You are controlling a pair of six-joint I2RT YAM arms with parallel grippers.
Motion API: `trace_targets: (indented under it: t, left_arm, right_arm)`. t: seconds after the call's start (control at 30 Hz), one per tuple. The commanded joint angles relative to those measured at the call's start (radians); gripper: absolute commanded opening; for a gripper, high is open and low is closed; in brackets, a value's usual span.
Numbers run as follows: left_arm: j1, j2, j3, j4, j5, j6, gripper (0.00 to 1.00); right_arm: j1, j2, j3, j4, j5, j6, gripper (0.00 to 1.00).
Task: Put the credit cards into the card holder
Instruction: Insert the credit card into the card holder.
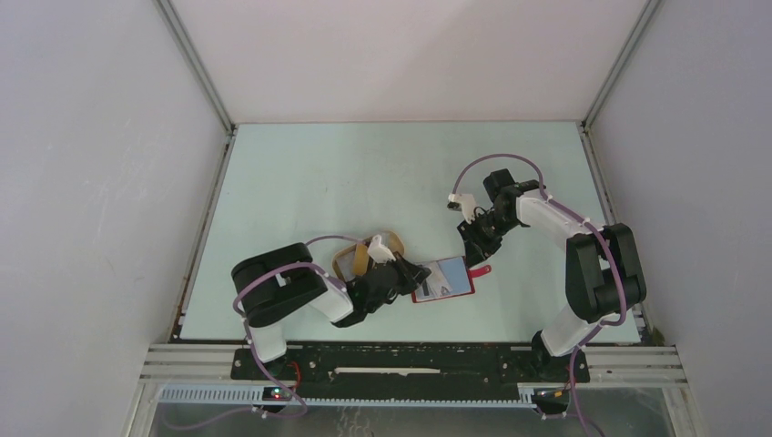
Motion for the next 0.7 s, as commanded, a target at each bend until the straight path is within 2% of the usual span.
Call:
trace_targets:
  t: [0.0, 0.67]
  left_arm:
    - [-0.004, -0.002, 0.029, -0.055, -0.006, -0.001, 0.00]
    - [-0.004, -0.003, 0.136, -0.292, 0.022, 0.005, 0.00]
  right_arm:
    - [0.007, 0.001, 0.034, -0.008, -0.002, 0.000, 0.31]
    - [0.009, -0.004, 0.034, -0.010, -0.007, -0.003, 0.31]
